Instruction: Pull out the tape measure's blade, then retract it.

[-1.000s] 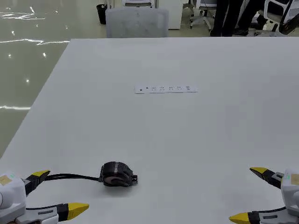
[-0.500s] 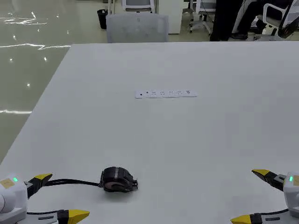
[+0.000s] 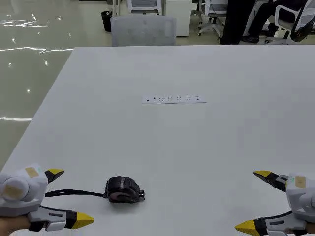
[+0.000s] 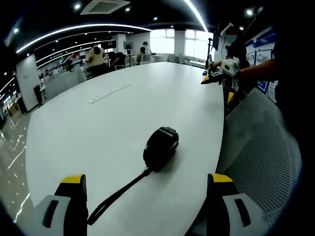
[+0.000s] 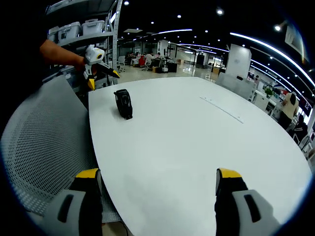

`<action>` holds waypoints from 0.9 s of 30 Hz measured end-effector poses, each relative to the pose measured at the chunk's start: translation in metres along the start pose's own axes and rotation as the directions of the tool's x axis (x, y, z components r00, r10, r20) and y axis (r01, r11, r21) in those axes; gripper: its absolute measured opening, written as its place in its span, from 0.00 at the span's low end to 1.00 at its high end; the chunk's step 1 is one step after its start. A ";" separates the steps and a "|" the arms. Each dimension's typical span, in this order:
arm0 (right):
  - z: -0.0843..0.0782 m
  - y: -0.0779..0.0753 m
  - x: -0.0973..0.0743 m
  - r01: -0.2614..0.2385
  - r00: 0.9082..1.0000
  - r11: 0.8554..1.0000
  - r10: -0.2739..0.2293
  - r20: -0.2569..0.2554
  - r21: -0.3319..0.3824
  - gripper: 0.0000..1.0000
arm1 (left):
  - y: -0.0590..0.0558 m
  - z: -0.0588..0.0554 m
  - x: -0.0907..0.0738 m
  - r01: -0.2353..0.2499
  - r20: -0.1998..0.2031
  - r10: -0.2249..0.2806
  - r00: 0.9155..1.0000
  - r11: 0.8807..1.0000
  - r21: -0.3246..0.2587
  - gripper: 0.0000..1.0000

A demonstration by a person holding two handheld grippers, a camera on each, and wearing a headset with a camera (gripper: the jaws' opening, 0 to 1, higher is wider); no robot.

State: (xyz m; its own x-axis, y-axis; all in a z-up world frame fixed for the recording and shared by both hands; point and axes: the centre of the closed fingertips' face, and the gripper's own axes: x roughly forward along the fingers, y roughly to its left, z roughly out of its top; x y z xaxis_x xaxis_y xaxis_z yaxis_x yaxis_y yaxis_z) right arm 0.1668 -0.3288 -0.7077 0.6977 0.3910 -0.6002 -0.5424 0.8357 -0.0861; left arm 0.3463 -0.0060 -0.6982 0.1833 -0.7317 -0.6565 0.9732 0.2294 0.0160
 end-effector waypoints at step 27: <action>0.055 0.011 0.047 -0.143 0.989 0.979 0.147 0.018 -0.147 0.97 | -0.031 0.040 0.052 0.292 -0.289 -0.191 0.938 0.884 0.365 0.92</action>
State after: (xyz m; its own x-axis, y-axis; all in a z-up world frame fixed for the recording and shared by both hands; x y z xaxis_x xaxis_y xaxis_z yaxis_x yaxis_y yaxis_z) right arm 0.2199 -0.2802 -0.6931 0.6184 0.5169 -0.5919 -0.6995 0.7053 -0.1150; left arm 0.3318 -0.0770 -0.7027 -0.0538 -0.5449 -0.8368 0.9644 -0.2455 0.0979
